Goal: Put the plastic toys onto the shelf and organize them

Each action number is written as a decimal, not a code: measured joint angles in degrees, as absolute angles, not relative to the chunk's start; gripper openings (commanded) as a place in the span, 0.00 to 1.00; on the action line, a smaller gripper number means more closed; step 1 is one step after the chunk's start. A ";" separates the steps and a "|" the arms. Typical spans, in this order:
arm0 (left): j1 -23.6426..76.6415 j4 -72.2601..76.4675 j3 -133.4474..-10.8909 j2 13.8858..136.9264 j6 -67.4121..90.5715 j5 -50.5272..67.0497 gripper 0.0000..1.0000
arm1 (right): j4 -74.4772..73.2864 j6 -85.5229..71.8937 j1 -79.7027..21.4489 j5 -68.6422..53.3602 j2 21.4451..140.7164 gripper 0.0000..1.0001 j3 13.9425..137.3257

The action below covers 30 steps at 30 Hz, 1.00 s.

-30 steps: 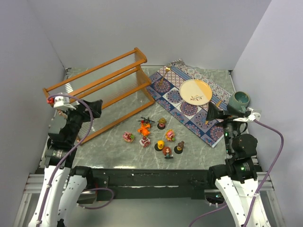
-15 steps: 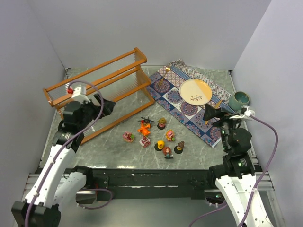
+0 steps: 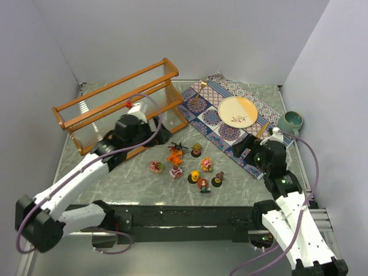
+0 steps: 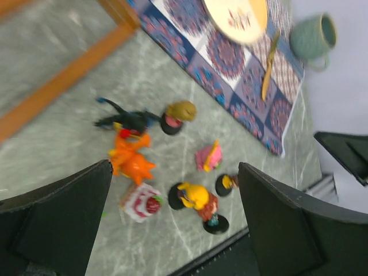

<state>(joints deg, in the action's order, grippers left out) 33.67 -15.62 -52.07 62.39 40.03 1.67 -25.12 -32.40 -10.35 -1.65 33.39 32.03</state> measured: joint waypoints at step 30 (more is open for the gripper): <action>52.12 -32.45 -90.67 109.80 43.64 -13.56 0.77 | -30.09 -32.91 -10.35 -9.69 41.12 1.00 31.16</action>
<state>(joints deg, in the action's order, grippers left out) 52.12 -32.45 -90.67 109.80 43.64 -13.56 -30.09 -32.91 -10.35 -9.69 41.12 31.16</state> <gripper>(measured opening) 0.841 0.998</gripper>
